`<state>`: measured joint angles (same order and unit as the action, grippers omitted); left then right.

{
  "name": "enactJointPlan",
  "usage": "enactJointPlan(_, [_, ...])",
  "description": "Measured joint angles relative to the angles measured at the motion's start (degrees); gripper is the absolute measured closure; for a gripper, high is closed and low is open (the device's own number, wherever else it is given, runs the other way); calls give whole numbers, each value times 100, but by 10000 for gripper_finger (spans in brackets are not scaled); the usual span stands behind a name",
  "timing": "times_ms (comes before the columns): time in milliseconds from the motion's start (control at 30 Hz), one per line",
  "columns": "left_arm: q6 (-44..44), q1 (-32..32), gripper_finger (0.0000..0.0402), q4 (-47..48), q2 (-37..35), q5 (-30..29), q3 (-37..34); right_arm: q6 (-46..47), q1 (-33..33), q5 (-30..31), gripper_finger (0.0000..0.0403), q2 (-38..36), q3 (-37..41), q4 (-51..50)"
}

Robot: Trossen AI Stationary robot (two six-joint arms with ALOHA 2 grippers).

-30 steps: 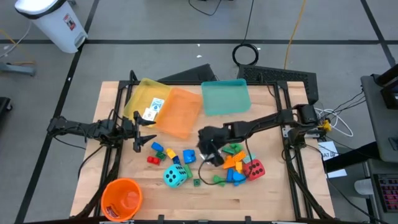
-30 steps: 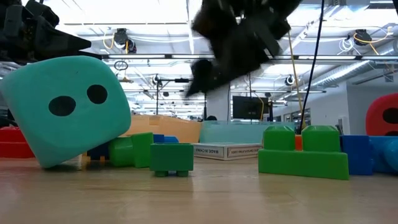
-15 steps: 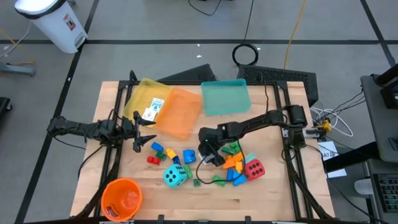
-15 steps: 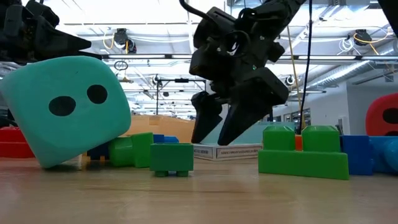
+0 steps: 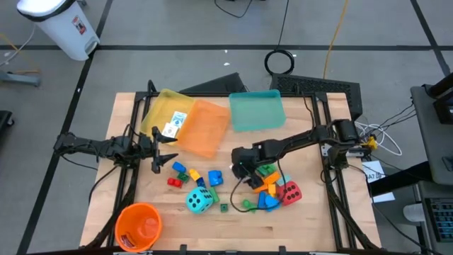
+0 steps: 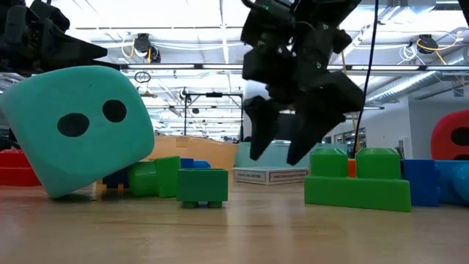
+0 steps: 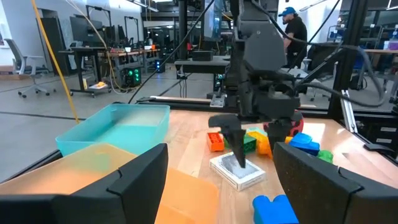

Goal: Pick & Place Toys
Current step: Put the gray deck of cards into the yellow bin

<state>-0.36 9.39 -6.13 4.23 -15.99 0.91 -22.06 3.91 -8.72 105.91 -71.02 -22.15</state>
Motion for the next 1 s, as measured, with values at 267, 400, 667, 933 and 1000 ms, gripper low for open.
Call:
enactJointPlan(267, [3, 0, 105, 3, 0, 2, 0, -526, -336, 567, 48, 77, 331, 434])
enactJointPlan(400, [7, 2, 105, 5, 0, 0, 0, -586, -535, 418, 48, 63, 464, 529])
enactJointPlan(667, [7, 4, 105, -1, 0, 0, 0, -31, -952, 9, 51, 42, 988, 1128])
enactJointPlan(933, [0, 4, 105, -2, 0, 0, 0, 654, -990, -106, 110, 32, 1469, 1483])
enactJointPlan(1000, [7, 4, 105, 1, 0, 0, 0, 760, -961, -32, 133, 32, 1479, 1475])
